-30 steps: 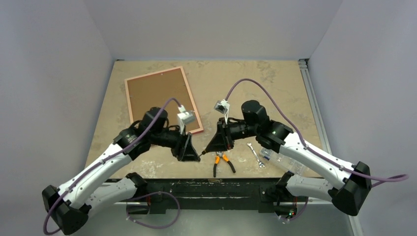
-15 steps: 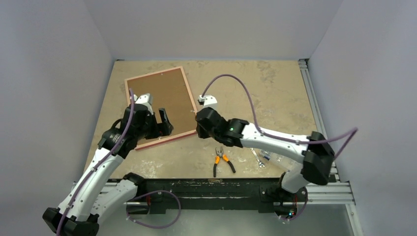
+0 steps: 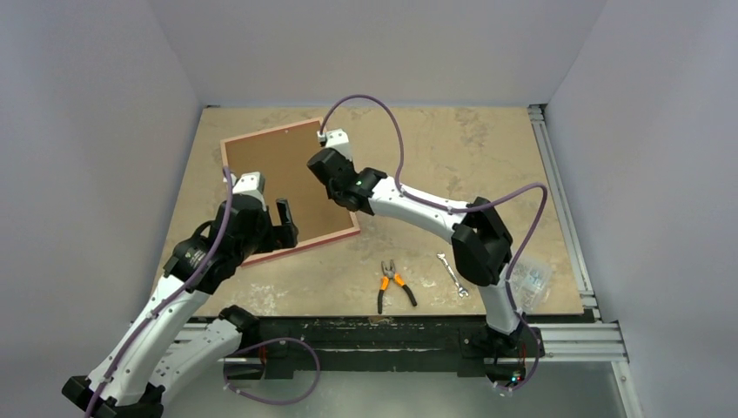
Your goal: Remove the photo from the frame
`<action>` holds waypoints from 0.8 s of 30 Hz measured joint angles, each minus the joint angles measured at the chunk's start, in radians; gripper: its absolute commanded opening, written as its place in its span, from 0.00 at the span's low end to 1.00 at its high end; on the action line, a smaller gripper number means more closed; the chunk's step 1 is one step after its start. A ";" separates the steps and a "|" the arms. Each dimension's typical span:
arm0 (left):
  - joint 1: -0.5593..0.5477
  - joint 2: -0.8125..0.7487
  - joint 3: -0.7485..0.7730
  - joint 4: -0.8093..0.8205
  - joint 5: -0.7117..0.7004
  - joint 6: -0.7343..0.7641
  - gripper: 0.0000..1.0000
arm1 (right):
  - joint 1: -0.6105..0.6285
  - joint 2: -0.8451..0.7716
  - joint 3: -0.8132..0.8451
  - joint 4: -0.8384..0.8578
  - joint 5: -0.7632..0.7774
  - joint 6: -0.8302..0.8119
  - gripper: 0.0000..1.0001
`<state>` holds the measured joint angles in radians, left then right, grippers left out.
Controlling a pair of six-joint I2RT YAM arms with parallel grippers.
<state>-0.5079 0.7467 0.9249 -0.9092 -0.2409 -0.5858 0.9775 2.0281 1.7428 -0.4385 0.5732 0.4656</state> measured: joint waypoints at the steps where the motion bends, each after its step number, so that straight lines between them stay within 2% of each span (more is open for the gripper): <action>1: -0.003 0.000 0.001 -0.002 -0.008 0.000 0.93 | -0.013 0.014 0.016 -0.004 -0.001 -0.009 0.00; 7: -0.001 0.024 0.001 -0.006 -0.024 0.002 0.93 | -0.060 0.062 0.049 -0.011 -0.029 -0.048 0.00; 24: 0.035 0.060 0.001 -0.005 0.005 0.002 0.93 | -0.069 0.138 0.084 0.011 -0.097 -0.098 0.00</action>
<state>-0.4732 0.8070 0.9257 -0.9142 -0.2359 -0.5835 0.9081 2.1658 1.8271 -0.4274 0.4767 0.3676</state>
